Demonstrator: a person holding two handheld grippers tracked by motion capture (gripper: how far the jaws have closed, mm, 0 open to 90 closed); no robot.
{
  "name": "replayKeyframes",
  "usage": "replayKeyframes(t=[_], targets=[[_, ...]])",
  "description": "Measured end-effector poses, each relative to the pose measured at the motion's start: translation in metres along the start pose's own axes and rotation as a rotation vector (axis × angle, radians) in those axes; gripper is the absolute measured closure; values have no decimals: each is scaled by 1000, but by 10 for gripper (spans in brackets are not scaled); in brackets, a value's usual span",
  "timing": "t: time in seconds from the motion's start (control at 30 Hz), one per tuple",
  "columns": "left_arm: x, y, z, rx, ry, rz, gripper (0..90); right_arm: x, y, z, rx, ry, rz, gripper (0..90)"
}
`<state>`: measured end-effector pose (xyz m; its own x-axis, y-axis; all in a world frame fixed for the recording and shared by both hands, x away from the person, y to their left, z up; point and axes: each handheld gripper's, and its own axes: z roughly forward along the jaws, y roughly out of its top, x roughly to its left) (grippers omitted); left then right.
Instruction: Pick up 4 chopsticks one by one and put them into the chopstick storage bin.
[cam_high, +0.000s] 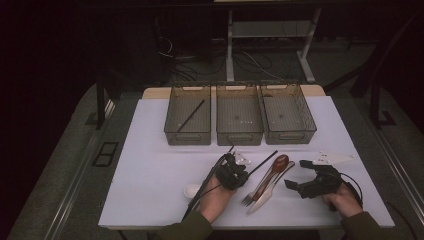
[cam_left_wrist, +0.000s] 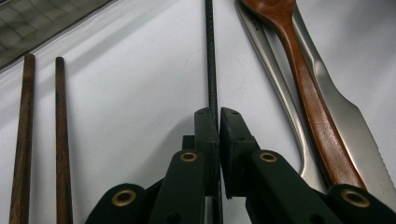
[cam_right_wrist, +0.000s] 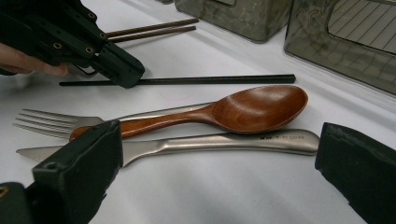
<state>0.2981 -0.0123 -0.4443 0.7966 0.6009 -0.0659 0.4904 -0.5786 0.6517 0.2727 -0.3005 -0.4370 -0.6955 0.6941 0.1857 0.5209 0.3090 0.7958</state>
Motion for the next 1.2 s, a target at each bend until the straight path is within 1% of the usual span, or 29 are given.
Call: replayKeyframes(t=[0.03,0.1,0.2,0.23,0.3,0.37,0.57,0.7,0.73,0.8,0.83,0.87,0.9,0.93,1.0,1.13,1.2], targets=[[0,0,0,0,0,-2,854,0,0,0,0,0,0,8],[-1,0,0,-9,-3,-26,854,0,0,0,0,1,1,8],[0,0,0,-11,-3,-24,854,0,0,0,-1,2,0,8],[1,0,0,-13,-6,-16,854,0,0,0,-1,2,1,8],[0,0,-1,-10,-6,-25,854,0,0,0,-3,3,2,8],[2,1,-2,-13,-7,-5,854,0,0,0,-4,4,4,8],[1,2,-5,-23,-15,-14,854,0,-1,0,-14,-1,22,8],[4,4,-8,-34,-22,-3,854,0,-2,3,-4,1,18,8],[4,4,-9,-35,-23,-12,854,-1,-2,3,-1,1,22,8],[5,5,-11,-40,-23,-7,855,-1,-2,3,0,0,24,8],[5,5,-12,-41,-22,-13,855,-2,-2,3,0,-1,25,8],[7,5,-13,-42,-24,1,855,-2,-2,3,0,0,25,8],[6,6,-14,-43,-23,-15,855,-2,-2,3,0,-1,25,8],[8,6,-15,-42,-22,-5,855,-2,-2,3,0,-1,25,8],[8,6,-17,-53,-29,-13,855,-2,-2,3,-1,0,25,8],[11,7,-21,-60,-38,-11,855,-2,-2,3,-2,0,26,8],[13,8,-24,-70,-45,-11,855,-2,-2,3,-2,0,26,8]])
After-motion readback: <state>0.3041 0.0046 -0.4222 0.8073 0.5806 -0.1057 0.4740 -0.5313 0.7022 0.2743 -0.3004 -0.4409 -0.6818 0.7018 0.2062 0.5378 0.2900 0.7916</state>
